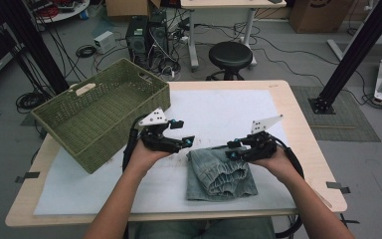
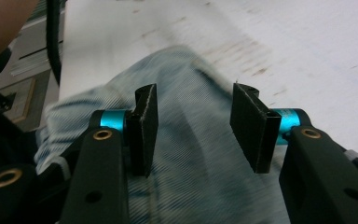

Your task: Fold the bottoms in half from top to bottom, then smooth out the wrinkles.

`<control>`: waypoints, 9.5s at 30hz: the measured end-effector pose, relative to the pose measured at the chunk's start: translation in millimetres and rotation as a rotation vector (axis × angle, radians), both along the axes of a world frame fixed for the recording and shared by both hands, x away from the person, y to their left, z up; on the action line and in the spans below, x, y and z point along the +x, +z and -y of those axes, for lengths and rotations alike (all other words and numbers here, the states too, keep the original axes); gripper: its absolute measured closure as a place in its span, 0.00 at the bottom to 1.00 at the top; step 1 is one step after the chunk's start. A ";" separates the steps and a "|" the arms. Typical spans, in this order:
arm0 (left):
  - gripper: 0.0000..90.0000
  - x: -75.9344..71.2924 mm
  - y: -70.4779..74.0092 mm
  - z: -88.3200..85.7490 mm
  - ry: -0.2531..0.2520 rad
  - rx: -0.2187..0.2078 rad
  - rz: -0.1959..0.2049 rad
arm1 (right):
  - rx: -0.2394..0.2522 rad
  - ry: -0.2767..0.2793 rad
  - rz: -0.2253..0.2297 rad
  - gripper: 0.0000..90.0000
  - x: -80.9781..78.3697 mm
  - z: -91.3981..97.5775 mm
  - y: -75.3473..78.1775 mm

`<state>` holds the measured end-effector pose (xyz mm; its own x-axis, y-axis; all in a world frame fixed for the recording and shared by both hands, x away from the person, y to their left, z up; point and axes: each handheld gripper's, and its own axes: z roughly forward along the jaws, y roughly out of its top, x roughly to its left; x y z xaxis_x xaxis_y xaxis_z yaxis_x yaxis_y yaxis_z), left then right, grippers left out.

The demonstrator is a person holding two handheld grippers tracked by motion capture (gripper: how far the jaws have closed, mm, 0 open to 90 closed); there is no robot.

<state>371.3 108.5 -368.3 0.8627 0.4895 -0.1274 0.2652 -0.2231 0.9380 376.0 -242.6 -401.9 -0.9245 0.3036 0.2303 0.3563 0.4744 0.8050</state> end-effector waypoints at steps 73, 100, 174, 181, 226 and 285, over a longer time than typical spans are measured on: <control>0.25 6.4 -25.0 -11.9 0.089 0.058 -0.038 | -0.048 -0.146 0.085 0.46 -61.9 37.8 -15.9; 0.23 7.1 -16.8 -17.8 0.073 0.032 -0.011 | 0.127 -0.401 0.206 0.24 -34.5 79.5 39.0; 0.19 7.4 -63.3 29.8 -0.051 0.232 -0.203 | -0.079 -0.348 -0.077 0.30 -10.1 40.5 -34.0; 0.31 9.7 -76.0 37.2 -0.105 0.227 -0.289 | -0.114 -0.330 -0.157 0.41 -9.9 30.8 -46.7; 0.35 42.2 -45.4 41.1 0.039 0.111 -0.128 | 0.004 -0.487 0.108 0.46 2.3 58.7 -1.6; 0.25 10.8 -11.4 -9.7 0.020 0.057 0.005 | 0.123 -0.531 0.184 0.23 -18.5 97.3 15.5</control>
